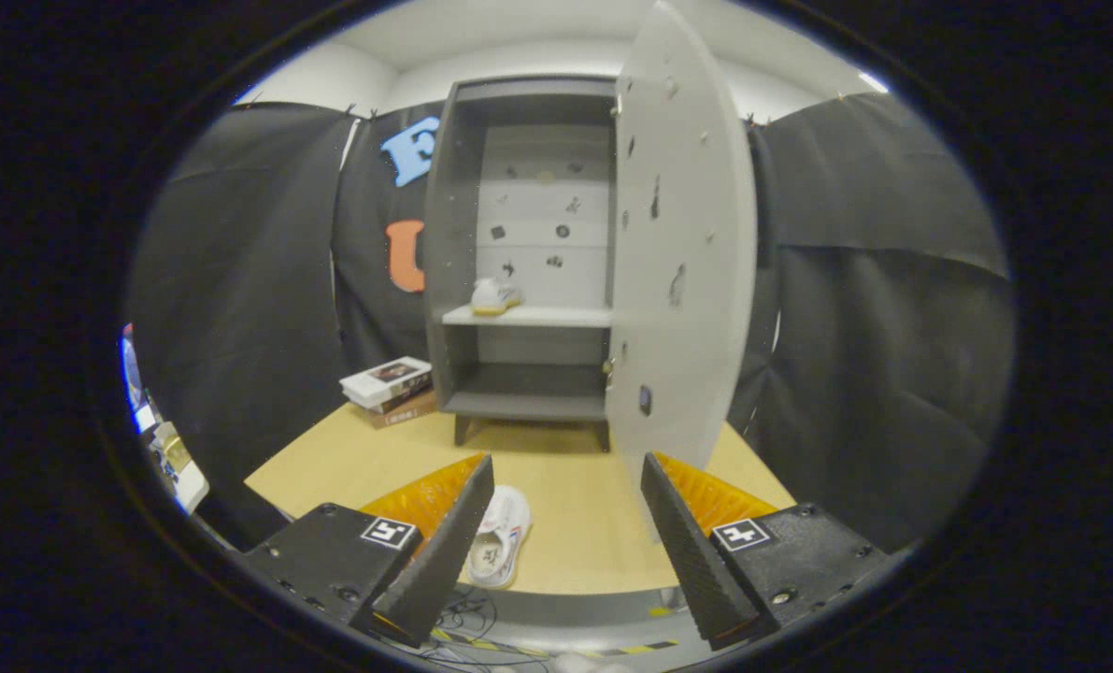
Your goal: Open the shoe cabinet door, grab the shoes and put them into the shoe cabinet, then close the shoe cabinet door.
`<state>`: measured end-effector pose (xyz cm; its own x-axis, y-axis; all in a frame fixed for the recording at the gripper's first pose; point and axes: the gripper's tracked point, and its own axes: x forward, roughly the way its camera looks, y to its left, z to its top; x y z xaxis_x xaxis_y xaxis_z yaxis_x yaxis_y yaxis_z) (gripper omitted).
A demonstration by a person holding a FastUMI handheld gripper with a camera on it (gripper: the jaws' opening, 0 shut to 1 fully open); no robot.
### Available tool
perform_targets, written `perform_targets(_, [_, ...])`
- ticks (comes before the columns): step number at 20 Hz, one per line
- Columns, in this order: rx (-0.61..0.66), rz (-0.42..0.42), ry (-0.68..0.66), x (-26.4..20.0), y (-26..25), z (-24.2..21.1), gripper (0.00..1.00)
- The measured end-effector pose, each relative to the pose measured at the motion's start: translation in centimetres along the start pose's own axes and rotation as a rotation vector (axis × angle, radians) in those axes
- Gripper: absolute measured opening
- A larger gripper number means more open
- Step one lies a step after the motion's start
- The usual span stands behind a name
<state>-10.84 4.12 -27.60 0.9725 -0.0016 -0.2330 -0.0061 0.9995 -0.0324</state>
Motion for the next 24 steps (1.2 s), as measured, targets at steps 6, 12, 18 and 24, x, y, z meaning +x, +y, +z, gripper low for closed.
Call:
perform_targets(6, [0.021,0.107,0.162,6.4,6.7,-9.4,1.00])
perform_targets(12, [-0.012,0.139,0.257,11.9,11.0,-15.4,1.00])
perform_targets(18, [-0.009,0.051,0.356,16.7,11.1,-18.7,1.00])
perform_targets(24, [-0.008,0.050,0.354,21.2,11.5,-18.6,1.00])
